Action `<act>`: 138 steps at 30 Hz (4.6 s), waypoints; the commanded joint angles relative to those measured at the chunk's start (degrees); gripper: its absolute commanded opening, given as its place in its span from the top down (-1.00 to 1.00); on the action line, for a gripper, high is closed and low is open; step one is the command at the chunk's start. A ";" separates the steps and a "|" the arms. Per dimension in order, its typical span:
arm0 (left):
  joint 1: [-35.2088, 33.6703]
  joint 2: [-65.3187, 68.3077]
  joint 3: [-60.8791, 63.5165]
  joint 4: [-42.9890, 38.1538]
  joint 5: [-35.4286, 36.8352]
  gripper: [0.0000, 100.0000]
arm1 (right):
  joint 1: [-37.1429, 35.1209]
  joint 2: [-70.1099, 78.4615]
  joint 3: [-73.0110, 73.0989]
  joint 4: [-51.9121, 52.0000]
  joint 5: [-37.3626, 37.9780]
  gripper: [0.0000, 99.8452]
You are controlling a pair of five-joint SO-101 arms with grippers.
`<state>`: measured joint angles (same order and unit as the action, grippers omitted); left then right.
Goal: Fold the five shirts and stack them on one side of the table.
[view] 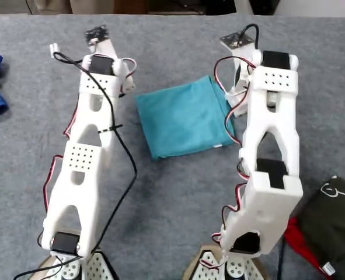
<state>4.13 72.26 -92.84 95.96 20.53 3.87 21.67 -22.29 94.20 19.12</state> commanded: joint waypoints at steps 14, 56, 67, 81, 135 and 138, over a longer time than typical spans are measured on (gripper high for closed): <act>-10.46 -0.92 -2.46 -6.24 0.35 0.96 | 2.07 -38.02 35.38 -3.87 -10.02 0.99; -7.47 1.80 -2.81 -6.24 0.18 0.96 | -7.34 -13.85 49.98 -52.66 -86.07 0.51; -7.47 1.80 -2.73 -6.15 0.18 0.96 | -3.65 -8.57 43.74 -46.24 -84.84 0.99; -7.47 1.89 -2.64 -6.24 -1.41 0.96 | -1.89 -25.89 40.66 -43.25 -77.98 0.99; -7.03 1.89 -2.46 -6.15 -1.41 0.96 | 81.27 -35.30 20.70 -3.52 -28.57 0.99; -7.03 1.89 -2.46 -6.15 -1.41 0.96 | 82.86 -35.12 20.70 -3.52 -27.34 0.99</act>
<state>-3.52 75.08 -92.92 90.59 19.65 84.66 -10.68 -0.84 91.65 -9.45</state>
